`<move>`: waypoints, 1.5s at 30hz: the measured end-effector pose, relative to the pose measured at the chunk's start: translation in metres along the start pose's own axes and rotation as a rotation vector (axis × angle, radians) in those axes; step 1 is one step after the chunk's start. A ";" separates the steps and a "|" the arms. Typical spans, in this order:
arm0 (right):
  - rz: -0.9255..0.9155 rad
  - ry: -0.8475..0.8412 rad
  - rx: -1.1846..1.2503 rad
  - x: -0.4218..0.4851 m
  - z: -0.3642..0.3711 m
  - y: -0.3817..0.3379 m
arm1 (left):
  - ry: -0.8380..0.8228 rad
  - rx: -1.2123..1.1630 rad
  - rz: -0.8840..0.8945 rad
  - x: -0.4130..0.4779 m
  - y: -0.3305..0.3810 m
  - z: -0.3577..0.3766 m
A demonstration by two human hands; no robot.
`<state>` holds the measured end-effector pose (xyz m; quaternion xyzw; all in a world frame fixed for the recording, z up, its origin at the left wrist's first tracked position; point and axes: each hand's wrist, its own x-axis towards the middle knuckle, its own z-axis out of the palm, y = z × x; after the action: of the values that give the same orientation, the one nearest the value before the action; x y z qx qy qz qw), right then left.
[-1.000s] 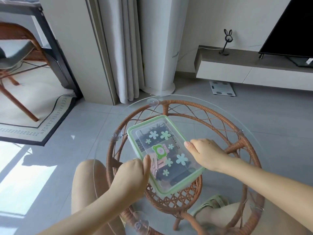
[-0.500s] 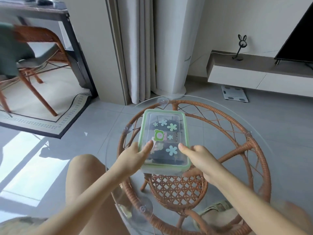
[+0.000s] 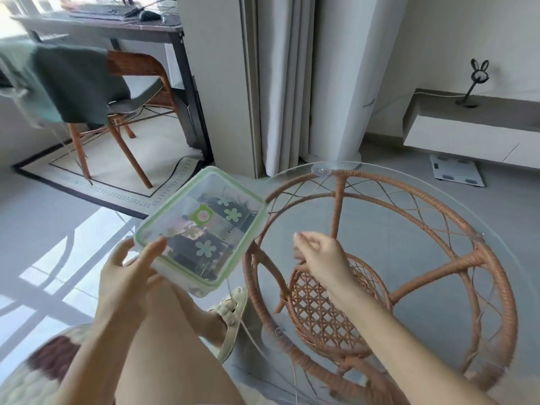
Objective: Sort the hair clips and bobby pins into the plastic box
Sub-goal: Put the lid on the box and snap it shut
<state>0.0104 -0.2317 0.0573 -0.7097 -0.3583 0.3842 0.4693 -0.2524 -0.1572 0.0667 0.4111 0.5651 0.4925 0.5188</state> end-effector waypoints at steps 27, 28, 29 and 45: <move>-0.155 0.474 -1.237 0.067 -0.128 0.087 | -0.592 0.278 -0.369 0.223 -0.140 0.099; -0.156 0.471 -1.242 0.066 -0.127 0.087 | -0.635 0.265 -0.385 0.227 -0.150 0.107; -0.157 0.475 -1.245 0.066 -0.127 0.086 | -0.673 0.257 -0.401 0.230 -0.157 0.117; -0.144 0.487 -1.270 0.071 -0.125 0.085 | -1.170 0.283 -0.540 0.180 -0.233 0.270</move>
<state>0.1651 -0.2442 -0.0042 -0.8881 -0.4447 -0.1030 0.0535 0.0042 0.0125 -0.1886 0.5189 0.3327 -0.0388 0.7865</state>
